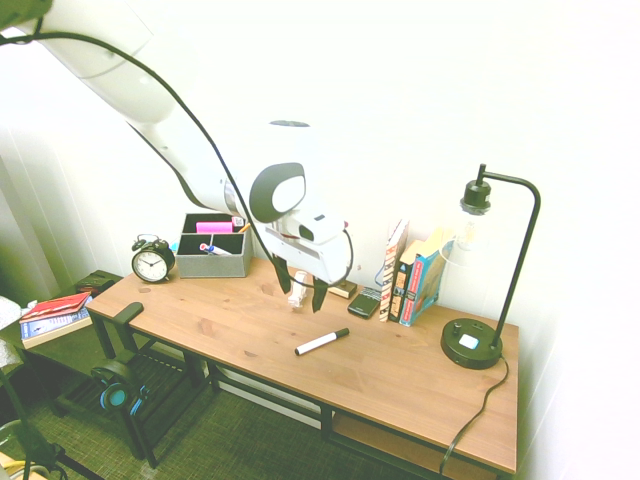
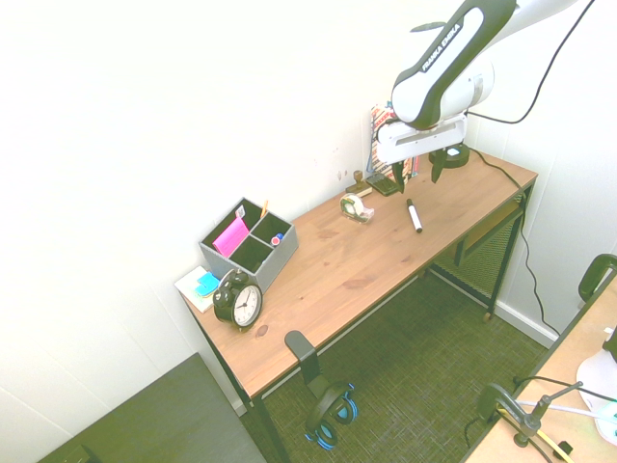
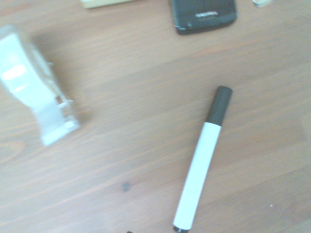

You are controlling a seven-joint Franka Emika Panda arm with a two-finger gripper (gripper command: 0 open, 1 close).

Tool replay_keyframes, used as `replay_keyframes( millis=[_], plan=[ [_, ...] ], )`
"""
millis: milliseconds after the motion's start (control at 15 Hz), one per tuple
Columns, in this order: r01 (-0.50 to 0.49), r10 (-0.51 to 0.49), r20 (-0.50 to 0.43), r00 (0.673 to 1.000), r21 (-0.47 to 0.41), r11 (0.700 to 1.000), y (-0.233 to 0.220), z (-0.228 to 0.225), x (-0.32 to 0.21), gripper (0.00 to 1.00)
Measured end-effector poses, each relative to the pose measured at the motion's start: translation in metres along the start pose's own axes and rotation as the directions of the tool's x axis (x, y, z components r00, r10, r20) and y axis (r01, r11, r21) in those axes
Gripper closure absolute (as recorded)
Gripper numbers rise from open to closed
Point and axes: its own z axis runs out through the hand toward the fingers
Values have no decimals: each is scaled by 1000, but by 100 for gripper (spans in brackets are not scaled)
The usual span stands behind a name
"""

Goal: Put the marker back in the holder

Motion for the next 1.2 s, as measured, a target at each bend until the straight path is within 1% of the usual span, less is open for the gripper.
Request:
replay_keyframes(
  millis=[133, 333, 400, 533, 800, 933, 1067, 1200],
  plan=[
    [-38, 39, 10, 999, -8, 999, 7, 29, 8, 0],
    [-73, 72, 6, 997, 14, 997, 7, 64, 8, 0],
    [-83, 83, 18, 996, 12, 996, 9, 74, 7, 100],
    [-90, 90, 35, 995, 20, 996, 6, 84, 6, 100],
    [-99, 98, 41, 994, 33, 994, -9, 97, 7, 100],
    [-86, 85, 41, 996, 40, 995, -22, 100, 11, 100],
    [-82, 80, 45, 996, 37, 996, -30, 100, 14, 100],
    [-84, 82, 49, 995, 26, 996, -28, 105, 16, 100]
  ],
)
